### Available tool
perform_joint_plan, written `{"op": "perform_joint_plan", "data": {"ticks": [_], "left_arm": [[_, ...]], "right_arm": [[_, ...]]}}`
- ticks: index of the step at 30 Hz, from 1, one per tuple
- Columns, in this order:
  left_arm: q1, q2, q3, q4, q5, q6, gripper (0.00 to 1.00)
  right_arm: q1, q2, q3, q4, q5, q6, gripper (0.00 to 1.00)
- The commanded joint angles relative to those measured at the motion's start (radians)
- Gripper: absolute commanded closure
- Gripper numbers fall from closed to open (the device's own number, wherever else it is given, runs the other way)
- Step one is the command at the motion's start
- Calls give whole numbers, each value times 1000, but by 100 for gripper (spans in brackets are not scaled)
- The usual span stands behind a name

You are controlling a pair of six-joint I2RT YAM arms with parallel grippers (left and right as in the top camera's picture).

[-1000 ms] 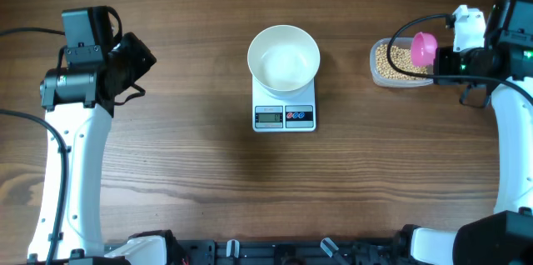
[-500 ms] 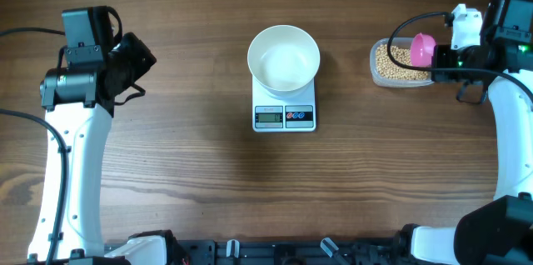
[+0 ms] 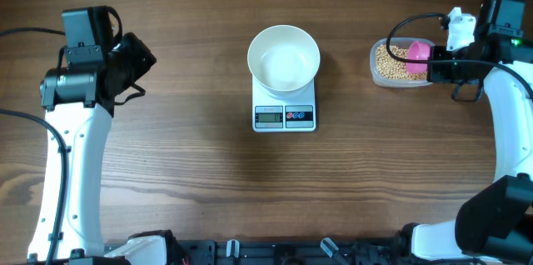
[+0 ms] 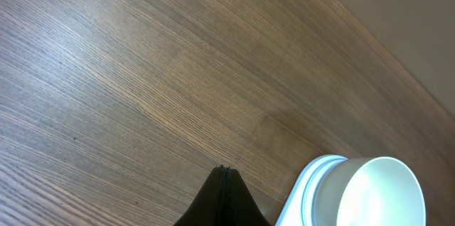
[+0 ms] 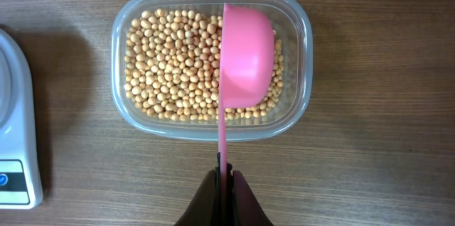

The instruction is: Scoop item into bowl and weigh 150g on scale

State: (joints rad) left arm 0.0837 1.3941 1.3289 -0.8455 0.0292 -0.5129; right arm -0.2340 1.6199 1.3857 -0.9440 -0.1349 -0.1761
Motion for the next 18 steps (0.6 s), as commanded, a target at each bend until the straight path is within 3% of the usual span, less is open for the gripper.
{"op": "perform_joint_plan", "data": {"ticks": [1, 18], "left_arm": [[4, 9, 0, 2, 15, 12, 96], [4, 9, 0, 3, 15, 12, 96]], "right_arm": [[8, 27, -11, 16, -57, 22, 96], [9, 28, -66, 46, -129, 39, 96]]}}
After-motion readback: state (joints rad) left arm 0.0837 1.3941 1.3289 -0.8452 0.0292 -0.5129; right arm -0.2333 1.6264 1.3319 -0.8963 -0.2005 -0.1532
